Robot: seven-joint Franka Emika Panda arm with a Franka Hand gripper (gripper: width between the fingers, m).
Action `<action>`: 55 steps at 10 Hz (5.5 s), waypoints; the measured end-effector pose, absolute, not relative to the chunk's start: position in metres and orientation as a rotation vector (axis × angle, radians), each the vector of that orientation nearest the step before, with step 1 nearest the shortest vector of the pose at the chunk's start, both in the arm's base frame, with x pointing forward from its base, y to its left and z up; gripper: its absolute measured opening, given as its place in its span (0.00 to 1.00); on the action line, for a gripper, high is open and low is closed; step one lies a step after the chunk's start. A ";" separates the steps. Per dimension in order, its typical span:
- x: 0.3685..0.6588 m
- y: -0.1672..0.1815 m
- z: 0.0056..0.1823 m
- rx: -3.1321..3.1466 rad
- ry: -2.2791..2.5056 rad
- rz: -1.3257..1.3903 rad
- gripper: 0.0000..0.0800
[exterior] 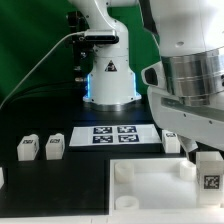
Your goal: Assemble one leg
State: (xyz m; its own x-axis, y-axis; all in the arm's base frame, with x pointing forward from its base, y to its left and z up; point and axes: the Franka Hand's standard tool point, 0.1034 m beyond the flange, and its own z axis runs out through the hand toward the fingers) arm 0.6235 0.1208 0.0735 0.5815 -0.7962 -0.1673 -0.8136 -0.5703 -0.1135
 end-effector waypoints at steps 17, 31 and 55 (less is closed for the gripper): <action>0.626 0.108 0.072 -2.324 1.831 0.168 0.37; 0.622 0.119 0.074 -2.933 0.695 0.009 0.81; 0.623 0.126 0.075 -2.572 1.481 0.082 0.80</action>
Offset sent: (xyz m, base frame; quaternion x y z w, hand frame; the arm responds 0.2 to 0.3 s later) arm 0.0092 -0.0146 0.0034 -0.0840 0.0490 -0.3699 0.9239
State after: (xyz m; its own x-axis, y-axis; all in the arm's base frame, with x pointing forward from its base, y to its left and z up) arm 0.6230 0.1257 0.0750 0.5045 -0.8531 -0.1330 -0.8626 -0.4911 -0.1217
